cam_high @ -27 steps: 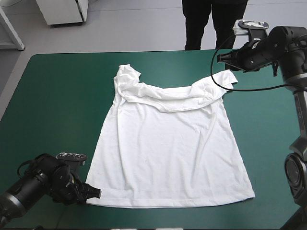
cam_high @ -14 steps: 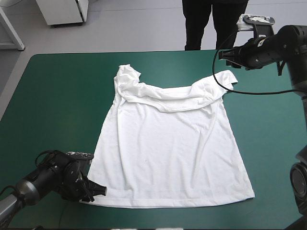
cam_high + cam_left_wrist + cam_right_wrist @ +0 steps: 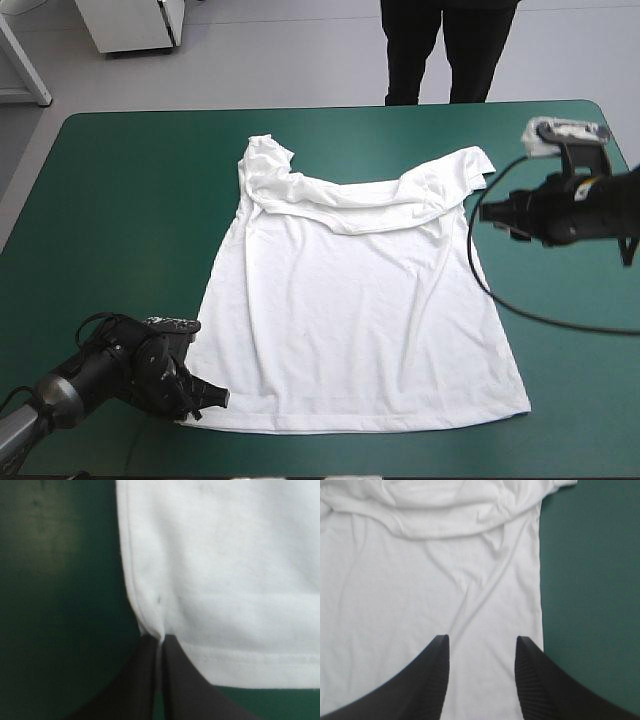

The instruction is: Fold the cloth

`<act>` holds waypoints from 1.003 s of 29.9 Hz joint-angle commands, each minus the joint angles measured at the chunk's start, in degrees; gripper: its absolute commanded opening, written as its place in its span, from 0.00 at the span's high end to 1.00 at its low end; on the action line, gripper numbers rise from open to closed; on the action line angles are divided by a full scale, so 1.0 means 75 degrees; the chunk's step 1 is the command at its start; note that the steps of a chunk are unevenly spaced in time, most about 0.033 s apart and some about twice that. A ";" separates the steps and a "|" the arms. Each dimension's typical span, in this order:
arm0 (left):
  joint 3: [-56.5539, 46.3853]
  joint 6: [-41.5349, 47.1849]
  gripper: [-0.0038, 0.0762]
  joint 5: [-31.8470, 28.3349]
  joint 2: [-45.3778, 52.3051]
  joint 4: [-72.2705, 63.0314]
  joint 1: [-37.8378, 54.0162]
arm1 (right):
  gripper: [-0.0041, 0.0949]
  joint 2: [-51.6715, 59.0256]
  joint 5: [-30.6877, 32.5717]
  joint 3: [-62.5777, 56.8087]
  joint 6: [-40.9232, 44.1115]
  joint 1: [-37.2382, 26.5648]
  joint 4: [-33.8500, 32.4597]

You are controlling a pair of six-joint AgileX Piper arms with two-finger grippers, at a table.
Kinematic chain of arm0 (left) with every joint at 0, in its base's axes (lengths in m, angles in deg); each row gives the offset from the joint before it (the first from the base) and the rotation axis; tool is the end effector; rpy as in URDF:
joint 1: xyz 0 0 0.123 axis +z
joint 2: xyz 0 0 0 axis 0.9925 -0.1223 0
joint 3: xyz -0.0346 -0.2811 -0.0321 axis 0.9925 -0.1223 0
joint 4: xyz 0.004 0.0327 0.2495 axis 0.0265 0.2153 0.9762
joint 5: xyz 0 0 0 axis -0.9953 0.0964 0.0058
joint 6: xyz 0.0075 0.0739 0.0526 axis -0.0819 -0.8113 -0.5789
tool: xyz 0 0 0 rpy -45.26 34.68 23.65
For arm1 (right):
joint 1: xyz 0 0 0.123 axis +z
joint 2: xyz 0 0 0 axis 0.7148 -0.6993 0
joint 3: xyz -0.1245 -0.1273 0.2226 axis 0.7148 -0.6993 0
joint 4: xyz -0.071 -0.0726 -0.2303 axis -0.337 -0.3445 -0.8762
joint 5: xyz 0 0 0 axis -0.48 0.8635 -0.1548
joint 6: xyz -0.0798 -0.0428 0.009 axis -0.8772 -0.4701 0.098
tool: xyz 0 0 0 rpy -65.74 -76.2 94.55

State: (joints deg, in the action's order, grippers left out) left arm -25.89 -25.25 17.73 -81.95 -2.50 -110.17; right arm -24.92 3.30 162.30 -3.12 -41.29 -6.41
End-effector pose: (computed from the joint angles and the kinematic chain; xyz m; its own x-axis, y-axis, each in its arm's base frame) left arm 0.1377 -0.0723 0.2001 -0.9948 0.1011 0.0086 0.1010 0.9948 -0.0123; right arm 0.2152 0.0347 0.4299 -0.8042 0.0164 -0.5941 -0.1340 0.9689 0.2082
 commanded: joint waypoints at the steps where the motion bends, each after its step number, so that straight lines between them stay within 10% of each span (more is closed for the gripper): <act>1: -0.0346 0.0024 0.98 -0.0072 -0.0177 0.0235 -0.0020 | 0.55 0.1195 0.0017 -0.1191 -0.0116 -0.0062 0.0033; 20: -0.0332 0.0024 0.98 -0.0219 -0.0177 0.0235 -0.0020 | 0.43 0.2657 -0.0022 -0.5562 0.0113 -0.0062 -0.0965; 30: -0.0317 0.0021 0.98 -0.0269 -0.0177 0.0265 -0.0020 | 0.49 0.2594 -0.1414 -0.6621 0.0437 -0.0062 -0.0976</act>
State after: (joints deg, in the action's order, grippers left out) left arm -25.90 -25.25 17.60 -81.90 -2.55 -110.17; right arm -5.27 -3.43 112.22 -0.63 -41.29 -13.55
